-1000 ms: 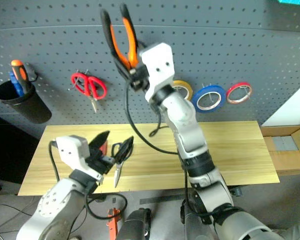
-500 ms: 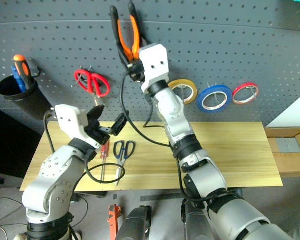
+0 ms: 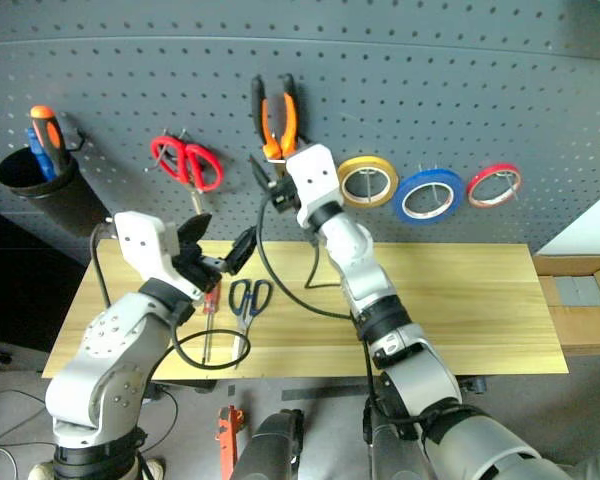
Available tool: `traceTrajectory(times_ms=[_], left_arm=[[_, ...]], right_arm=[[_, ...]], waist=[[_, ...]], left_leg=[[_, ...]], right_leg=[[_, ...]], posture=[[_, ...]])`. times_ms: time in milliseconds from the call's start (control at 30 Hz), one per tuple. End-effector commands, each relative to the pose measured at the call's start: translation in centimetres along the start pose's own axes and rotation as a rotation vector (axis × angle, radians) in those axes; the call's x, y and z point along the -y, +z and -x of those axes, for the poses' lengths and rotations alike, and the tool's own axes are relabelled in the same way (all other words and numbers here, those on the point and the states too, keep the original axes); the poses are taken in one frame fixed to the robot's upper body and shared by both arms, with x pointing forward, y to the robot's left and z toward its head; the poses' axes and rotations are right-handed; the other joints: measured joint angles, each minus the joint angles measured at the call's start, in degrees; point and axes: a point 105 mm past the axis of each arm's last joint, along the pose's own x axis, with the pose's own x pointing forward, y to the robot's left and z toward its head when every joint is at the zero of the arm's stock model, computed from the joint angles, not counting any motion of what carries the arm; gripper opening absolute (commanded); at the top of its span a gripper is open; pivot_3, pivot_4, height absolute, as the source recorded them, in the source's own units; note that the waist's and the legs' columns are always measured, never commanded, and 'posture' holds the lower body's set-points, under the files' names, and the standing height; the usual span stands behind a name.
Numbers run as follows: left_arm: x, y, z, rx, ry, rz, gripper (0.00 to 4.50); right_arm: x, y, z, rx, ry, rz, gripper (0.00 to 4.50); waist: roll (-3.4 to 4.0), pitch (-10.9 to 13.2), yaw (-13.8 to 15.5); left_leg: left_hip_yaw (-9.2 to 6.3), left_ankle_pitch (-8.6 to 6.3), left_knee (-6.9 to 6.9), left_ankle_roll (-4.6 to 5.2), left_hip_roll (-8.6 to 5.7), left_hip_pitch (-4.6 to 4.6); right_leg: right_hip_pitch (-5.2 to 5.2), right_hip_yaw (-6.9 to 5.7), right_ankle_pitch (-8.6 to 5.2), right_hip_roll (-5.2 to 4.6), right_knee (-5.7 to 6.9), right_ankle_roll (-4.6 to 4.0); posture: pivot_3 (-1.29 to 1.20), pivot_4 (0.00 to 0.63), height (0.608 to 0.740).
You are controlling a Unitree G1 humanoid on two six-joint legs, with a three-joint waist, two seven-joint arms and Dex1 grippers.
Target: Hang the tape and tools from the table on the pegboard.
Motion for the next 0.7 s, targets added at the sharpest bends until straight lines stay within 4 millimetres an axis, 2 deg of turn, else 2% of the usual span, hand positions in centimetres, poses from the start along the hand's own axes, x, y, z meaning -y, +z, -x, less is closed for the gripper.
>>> traceTrajectory(times_ms=[33, 167, 267, 400, 500, 600, 700], left_arm=[[0.4, 0.9, 0.0, 0.04, -0.008, -0.013, 4.5], [0.1, 0.6, 0.0, 0.029, 0.004, -0.004, 4.5], [-0.9, -1.1, 0.8, -0.04, 0.074, 0.002, 4.5], [-1.9, -4.0, 1.9, -0.14, 0.174, 0.002, 4.5], [-2.5, -6.8, 3.0, -0.24, 0.256, -0.01, 4.5], [-3.1, -10.1, 4.2, -0.374, 0.346, -0.017, 4.5], [-2.7, -12.6, 5.0, -0.483, 0.364, -0.015, 4.5]], right_arm=[[0.2, 2.0, -0.5, 0.063, -0.019, 0.016, 4.48], [1.4, 2.1, 0.6, 0.054, -0.021, 0.01, 4.48], [2.3, 2.4, 2.8, 0.027, 0.02, 0.01, 4.48], [2.2, 2.5, 5.3, -0.031, 0.105, 0.006, 4.48], [1.0, 2.0, 7.4, -0.094, 0.211, -0.021, 4.48], [-1.3, 0.5, 10.3, -0.189, 0.381, -0.071, 4.48], [-3.8, -0.6, 13.1, -0.239, 0.549, -0.11, 4.48]], waist=[[0.0, 0.0, 0.0], [0.0, 0.0, 0.1], [0.0, 0.0, 0.2], [0.0, 0.0, 0.2], [0.01, 0.0, 0.0], [0.01, 0.0, -0.1], [0.03, 0.1, -0.2]], left_leg=[[-0.01, 0.0, 0.0, 0.0, 0.0, 0.0], [-0.02, 0.0, 0.0, 0.0, -0.01, -0.03], [-0.02, 0.0, -0.01, 0.0, -0.02, -0.05], [0.0, -0.01, 0.0, 0.0, -0.06, -0.06], [-0.01, 0.0, 0.0, 0.0, -0.04, -0.03], [-0.08, -0.01, 0.0, 0.01, -0.03, 0.05], [-0.05, -0.01, 0.04, 0.01, -0.06, 0.1]], right_leg=[[0.0, 0.0, 0.0, 0.0, 0.0, 0.0], [0.0, -0.02, 0.0, -0.01, -0.04, 0.0], [0.0, -0.02, 0.0, -0.06, -0.09, 0.0], [0.01, -0.01, 0.0, -0.13, -0.11, 0.01], [0.01, -0.02, 0.0, -0.11, -0.06, 0.02], [0.15, -0.11, -0.01, -0.06, -0.08, 0.02], [0.33, -0.18, -0.02, -0.06, -0.15, 0.04]], posture=[[0.19, 0.324, 0.74], [0.18, 0.32, 0.74], [0.16, 0.314, 0.74], [0.13, 0.311, 0.74], [0.11, 0.315, 0.74], [0.1, 0.318, 0.74], [0.1, 0.323, 0.74]])
